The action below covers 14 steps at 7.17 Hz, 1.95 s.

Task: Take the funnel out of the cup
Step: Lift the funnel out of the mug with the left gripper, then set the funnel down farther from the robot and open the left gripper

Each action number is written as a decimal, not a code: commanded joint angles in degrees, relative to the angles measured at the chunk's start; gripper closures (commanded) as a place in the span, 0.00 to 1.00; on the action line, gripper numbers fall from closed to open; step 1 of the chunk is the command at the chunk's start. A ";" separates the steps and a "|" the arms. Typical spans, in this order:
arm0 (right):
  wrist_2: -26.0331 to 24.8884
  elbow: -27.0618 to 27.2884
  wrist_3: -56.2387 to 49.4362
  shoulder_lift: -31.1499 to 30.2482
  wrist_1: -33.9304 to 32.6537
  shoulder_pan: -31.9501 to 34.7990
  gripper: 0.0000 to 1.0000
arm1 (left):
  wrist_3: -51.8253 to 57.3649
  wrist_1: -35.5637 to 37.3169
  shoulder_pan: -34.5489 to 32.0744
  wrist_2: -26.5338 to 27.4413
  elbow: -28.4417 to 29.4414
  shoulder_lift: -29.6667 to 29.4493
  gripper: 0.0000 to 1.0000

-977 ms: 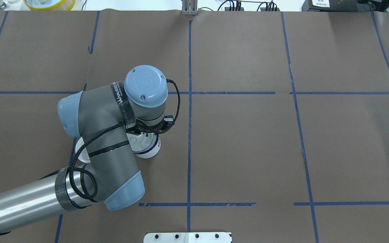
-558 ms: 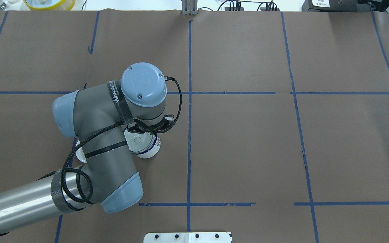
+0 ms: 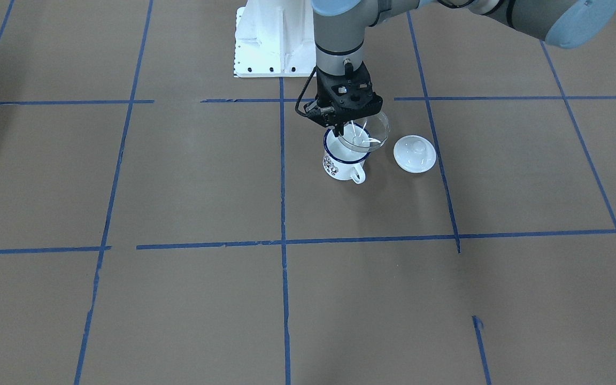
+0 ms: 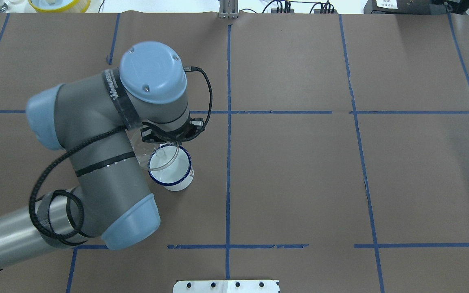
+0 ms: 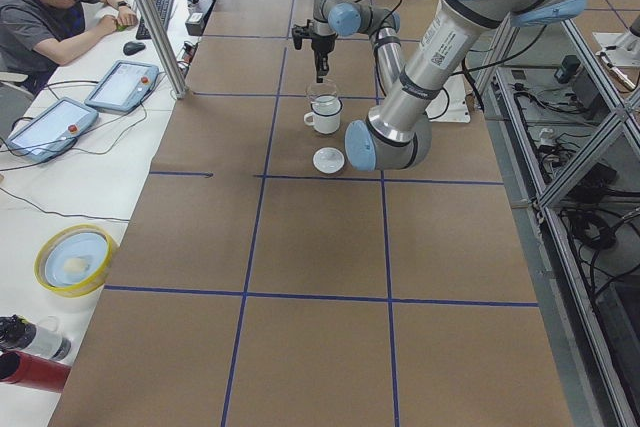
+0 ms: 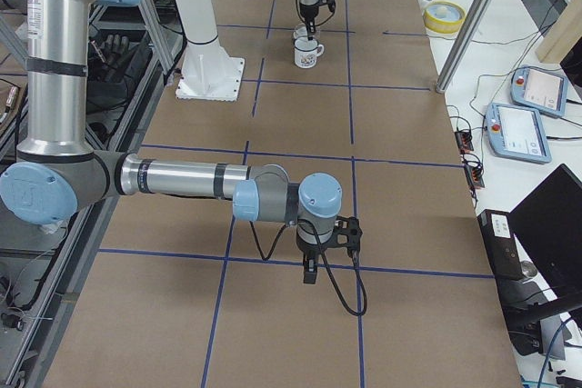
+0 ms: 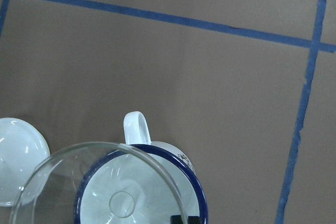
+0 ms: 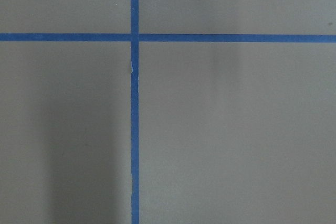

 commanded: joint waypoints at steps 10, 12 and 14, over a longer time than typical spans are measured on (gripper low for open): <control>0.00 0.00 0.00 0.00 0.00 0.00 0.00 | -49.33 -73.59 -13.82 29.22 38.24 7.82 1.00; 0.00 0.00 0.00 0.00 0.00 0.00 0.00 | -48.80 -73.98 -12.59 28.88 41.62 7.73 1.00; 0.00 0.00 0.00 0.00 0.00 0.00 0.00 | -48.36 -73.98 -11.71 28.79 42.32 7.64 0.93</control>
